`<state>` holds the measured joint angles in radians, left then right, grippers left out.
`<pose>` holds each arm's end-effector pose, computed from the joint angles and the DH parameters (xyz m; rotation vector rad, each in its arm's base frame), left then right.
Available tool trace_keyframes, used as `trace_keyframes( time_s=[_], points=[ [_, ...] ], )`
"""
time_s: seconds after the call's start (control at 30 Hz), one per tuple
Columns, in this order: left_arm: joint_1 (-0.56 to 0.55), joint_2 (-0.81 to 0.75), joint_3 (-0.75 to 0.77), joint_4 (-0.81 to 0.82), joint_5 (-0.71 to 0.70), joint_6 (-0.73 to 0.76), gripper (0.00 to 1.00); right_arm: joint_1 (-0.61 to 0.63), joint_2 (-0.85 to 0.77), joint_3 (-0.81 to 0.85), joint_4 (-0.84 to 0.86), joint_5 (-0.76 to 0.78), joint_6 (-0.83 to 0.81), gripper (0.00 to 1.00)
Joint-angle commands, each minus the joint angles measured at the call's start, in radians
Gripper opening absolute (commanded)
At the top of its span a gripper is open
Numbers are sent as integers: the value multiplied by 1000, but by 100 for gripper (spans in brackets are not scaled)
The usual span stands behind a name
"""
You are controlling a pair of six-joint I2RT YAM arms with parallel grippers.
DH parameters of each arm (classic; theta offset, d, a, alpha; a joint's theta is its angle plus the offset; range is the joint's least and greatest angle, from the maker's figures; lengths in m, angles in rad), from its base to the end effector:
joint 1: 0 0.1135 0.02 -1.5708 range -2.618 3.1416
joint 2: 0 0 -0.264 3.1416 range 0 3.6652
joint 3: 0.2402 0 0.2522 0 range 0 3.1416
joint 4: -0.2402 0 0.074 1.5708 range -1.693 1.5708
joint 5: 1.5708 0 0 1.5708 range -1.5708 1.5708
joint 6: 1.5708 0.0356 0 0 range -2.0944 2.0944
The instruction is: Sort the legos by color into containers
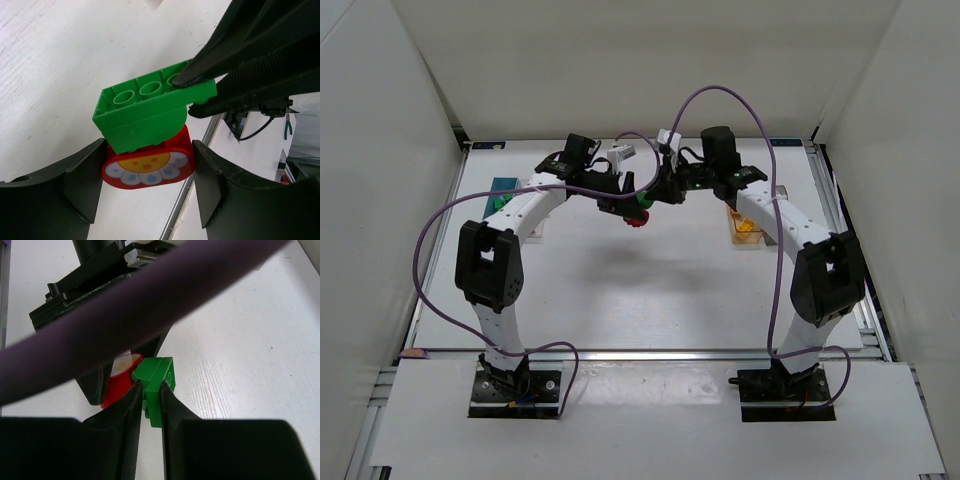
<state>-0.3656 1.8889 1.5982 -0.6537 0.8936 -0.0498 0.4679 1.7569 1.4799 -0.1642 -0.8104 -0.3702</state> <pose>0.3738 -0.1728 0.2735 0.7498 2.3261 -1.2935 0.3543 0.2079 0.3216 -1.2436 1.5239 0.8719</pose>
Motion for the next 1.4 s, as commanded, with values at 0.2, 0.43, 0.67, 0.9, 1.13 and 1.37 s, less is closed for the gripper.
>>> trace_keyframes(
  time_s=[0.2,0.43,0.67,0.9,1.13,1.37],
  points=[
    [-12,-24,39,-11,4,7,10,21,-59,-30,17,172,-128,1],
    [-10,-22,37,-20,2,-5,10,37,-112,-101,129,371,-125,0],
    [10,-40,2,2,5,-22,10,34,-108,-107,123,484,-113,0],
    [91,-178,-90,29,-553,-62,10,20,-128,-132,68,468,-90,0],
    [206,-150,-60,-44,-936,-21,10,8,-114,-96,-4,421,-47,0],
    [336,-56,-11,-90,-907,-27,10,3,-83,-47,-43,364,17,0]
  ],
)
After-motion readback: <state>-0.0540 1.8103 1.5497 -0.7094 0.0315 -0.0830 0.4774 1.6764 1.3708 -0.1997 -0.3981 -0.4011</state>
